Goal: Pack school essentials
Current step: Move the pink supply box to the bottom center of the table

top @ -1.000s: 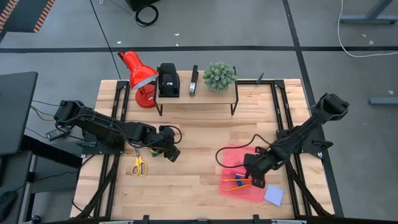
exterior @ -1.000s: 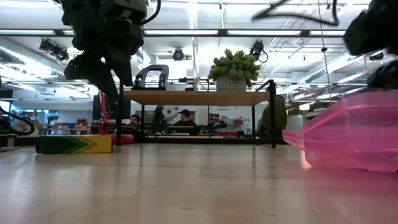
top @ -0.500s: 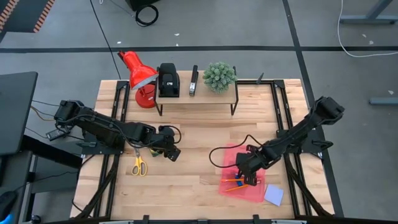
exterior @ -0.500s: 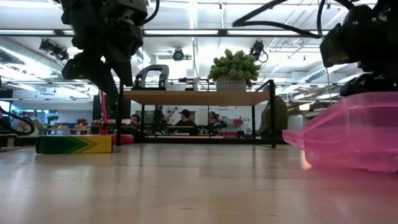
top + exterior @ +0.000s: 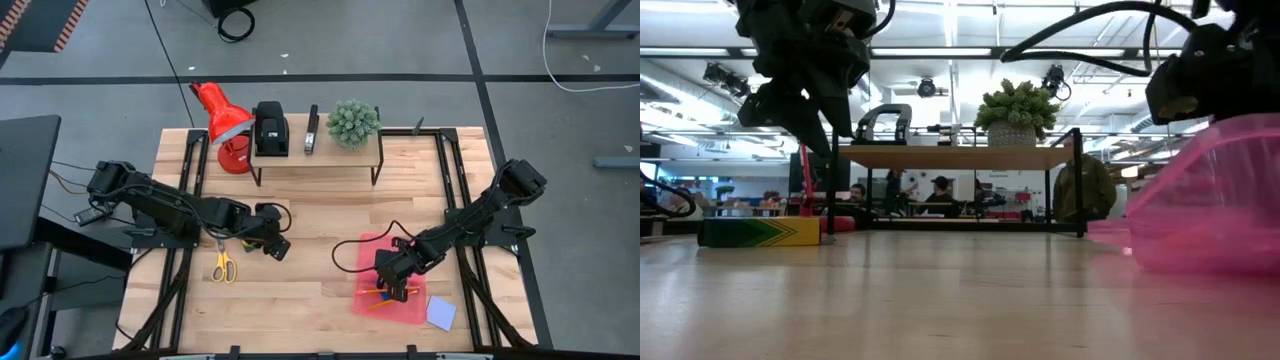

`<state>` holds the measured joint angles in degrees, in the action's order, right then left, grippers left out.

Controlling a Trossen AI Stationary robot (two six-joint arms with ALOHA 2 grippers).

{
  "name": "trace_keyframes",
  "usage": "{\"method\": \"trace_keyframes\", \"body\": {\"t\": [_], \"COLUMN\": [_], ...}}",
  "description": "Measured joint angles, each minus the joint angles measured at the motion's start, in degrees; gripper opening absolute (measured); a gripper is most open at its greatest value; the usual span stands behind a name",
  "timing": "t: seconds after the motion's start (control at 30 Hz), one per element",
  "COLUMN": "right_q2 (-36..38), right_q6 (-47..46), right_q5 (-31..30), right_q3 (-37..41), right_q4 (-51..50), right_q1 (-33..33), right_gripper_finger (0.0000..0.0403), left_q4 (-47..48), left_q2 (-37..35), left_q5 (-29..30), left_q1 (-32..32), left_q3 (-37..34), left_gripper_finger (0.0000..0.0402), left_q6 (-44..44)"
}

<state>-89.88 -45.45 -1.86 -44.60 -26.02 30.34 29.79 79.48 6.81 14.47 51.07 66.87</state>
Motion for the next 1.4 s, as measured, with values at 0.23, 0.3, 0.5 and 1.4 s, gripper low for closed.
{"method": "trace_keyframes", "body": {"t": [0.23, 0.3, 0.5, 1.4], "right_q2": [0.04, 0.05, 0.03, -17.00], "right_q6": [1.66, 2.58, 7.32, 22.67], "right_q5": [-0.32, -0.88, -2.42, 2.49], "right_q3": [-2.22, -3.33, -7.23, -24.79], "right_q4": [0.34, 0.45, 1.51, -0.11], "right_q1": [-3.71, -4.96, -9.14, -14.94], "right_gripper_finger": [0.0029, 0.0029, 0.0029, 0.0060], "left_q4": [-0.01, 0.01, 0.00, -0.89], "left_q2": [0.00, 0.00, 0.00, -0.50], "left_q5": [-0.04, -0.02, -1.41, -4.09], "left_q1": [0.67, 0.64, 0.67, 5.57], "left_q3": [0.00, 0.00, 0.00, -0.02], "left_gripper_finger": [0.0187, 0.0187, 0.0186, 0.0172], "left_q6": [0.02, 0.02, 0.15, 4.65]}}
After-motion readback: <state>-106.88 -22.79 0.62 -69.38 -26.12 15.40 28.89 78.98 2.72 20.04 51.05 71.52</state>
